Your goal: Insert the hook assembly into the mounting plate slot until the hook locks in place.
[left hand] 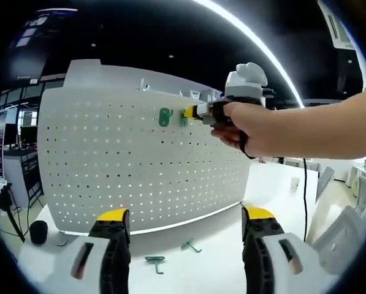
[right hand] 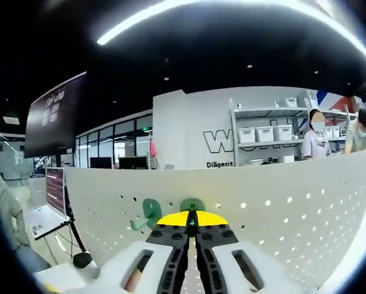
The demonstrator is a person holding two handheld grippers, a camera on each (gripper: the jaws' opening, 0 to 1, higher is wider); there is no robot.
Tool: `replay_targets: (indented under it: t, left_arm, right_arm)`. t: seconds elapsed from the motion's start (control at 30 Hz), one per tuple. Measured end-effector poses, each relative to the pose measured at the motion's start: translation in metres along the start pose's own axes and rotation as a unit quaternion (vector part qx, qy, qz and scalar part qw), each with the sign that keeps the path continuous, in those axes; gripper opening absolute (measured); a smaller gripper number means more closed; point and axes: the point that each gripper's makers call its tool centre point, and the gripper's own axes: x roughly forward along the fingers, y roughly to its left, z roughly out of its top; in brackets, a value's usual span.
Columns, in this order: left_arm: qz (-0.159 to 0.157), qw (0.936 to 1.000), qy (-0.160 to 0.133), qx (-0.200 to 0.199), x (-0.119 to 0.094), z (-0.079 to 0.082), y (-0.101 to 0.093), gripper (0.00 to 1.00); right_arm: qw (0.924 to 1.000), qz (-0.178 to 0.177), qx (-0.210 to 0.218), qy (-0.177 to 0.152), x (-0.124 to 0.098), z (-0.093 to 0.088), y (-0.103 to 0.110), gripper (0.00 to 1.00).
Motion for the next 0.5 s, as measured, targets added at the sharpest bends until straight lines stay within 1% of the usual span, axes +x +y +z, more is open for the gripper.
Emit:
replay_targets:
  t: [0.03, 0.17, 0.2, 0.27, 0.33, 0.4, 0.5]
  left_arm:
    - [-0.001, 1.0, 0.0, 0.0, -0.0008, 0.0009, -0.0002, 0.76]
    - [-0.003, 1.0, -0.001, -0.002, -0.0017, 0.0021, 0.0001, 0.76]
    - [-0.003, 1.0, -0.001, -0.007, -0.001, 0.0024, 0.0008, 0.76]
    - [-0.002, 0.9999, -0.005, -0.011, 0.0, 0.0052, 0.0016, 0.76]
    - [-0.004, 0.9999, -0.009, -0.011, 0.0009, 0.0082, 0.0007, 0.76]
    - [-0.005, 0.9999, -0.011, -0.01, 0.0012, 0.0098, 0.0009, 0.76]
    - [-0.001, 0.9997, -0.013, -0.018, 0.0012, 0.01, 0.0041, 0.75]
  right_arm:
    - [0.9999, -0.008, -0.008, -0.001, 0.0007, 0.0002, 0.0005, 0.0]
    - [0.9995, -0.031, 0.004, -0.006, 0.0013, -0.0001, 0.001, 0.0]
    - [0.9992, -0.036, -0.014, -0.008, 0.0013, 0.0003, 0.0004, 0.0]
    - [0.999, -0.045, 0.002, -0.008, 0.0018, -0.0002, -0.0011, 0.0]
    - [0.9986, -0.052, 0.004, -0.006, 0.0023, 0.0001, -0.0002, 0.0]
    - [0.9985, -0.053, 0.008, -0.007, 0.0015, -0.0002, -0.0012, 0.0]
    - [0.9987, -0.051, 0.001, -0.006, 0.0011, -0.0003, -0.001, 0.0]
